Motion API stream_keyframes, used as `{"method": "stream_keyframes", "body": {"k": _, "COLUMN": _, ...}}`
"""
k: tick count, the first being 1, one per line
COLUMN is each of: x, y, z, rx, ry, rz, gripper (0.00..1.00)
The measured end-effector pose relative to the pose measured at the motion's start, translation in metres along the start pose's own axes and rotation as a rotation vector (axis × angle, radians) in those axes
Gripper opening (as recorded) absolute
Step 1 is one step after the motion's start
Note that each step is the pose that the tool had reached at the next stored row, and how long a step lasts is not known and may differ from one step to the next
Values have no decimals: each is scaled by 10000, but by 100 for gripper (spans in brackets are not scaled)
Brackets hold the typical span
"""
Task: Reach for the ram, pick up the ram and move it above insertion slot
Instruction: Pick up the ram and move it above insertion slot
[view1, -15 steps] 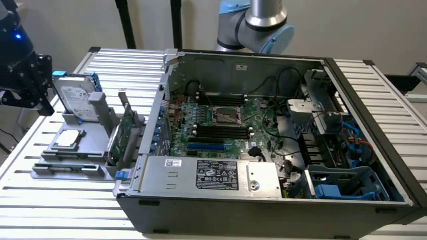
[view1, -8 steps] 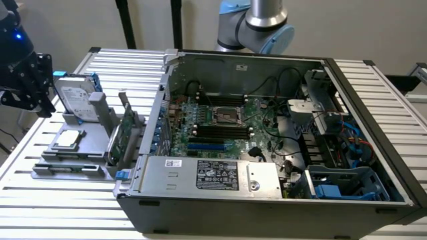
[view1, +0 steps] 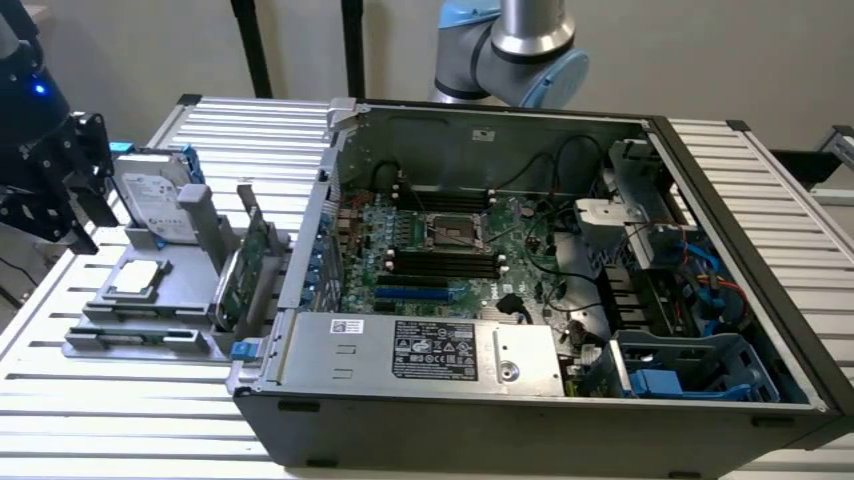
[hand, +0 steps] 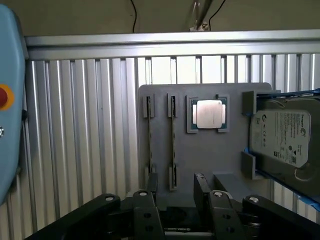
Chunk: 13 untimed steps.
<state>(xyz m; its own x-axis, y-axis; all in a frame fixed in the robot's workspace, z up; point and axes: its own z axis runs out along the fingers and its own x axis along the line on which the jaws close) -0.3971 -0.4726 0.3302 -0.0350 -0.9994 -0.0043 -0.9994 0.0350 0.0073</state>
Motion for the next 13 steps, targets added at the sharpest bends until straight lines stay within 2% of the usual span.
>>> {"method": "stream_keyframes", "body": {"k": 8, "x": 144, "y": -7, "z": 146, "rx": 0, "ry": -1, "rz": -1, "gripper": 42}}
{"method": "stream_keyframes", "body": {"k": 13, "x": 167, "y": -7, "z": 234, "rx": -2, "ry": 1, "rz": -64, "gripper": 42}}
